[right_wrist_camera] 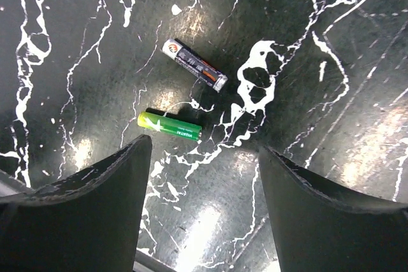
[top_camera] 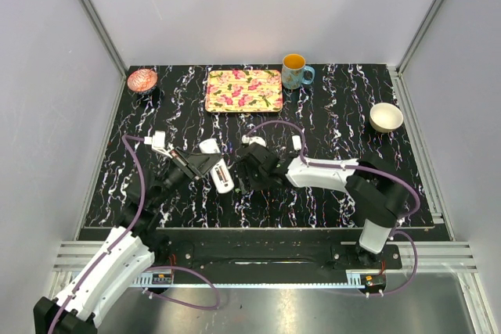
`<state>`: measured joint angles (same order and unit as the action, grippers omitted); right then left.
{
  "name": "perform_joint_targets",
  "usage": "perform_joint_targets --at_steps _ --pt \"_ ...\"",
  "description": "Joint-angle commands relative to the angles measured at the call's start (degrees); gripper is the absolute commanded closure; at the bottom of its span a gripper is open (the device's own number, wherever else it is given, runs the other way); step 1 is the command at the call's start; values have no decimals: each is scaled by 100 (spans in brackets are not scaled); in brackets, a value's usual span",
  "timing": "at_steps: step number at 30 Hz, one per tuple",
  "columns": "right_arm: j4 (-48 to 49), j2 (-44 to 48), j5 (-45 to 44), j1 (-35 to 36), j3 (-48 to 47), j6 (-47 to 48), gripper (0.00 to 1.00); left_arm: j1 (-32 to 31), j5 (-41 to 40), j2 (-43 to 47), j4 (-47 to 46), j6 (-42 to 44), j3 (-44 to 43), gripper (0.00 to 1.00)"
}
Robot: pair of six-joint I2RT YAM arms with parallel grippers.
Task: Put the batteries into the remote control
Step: Adjust the battery at the center of the board.
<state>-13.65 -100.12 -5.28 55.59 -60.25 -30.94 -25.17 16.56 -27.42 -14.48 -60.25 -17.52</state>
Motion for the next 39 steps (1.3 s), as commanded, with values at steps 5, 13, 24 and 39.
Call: perform_joint_targets --at_steps 5,13,24,39 --pt "73 -307 -351 303 -444 -263 24 12 252 96 -696 -180 -24 100" --pt "-32 -632 -333 356 -681 -176 25 12 260 123 -688 -189 3 100" --pt "-313 -860 -544 408 -848 -53 34 12 208 132 -600 -180 20 100" --pt "-841 -1177 -1019 611 -1217 53 41 -14 208 202 -600 -198 82 100"
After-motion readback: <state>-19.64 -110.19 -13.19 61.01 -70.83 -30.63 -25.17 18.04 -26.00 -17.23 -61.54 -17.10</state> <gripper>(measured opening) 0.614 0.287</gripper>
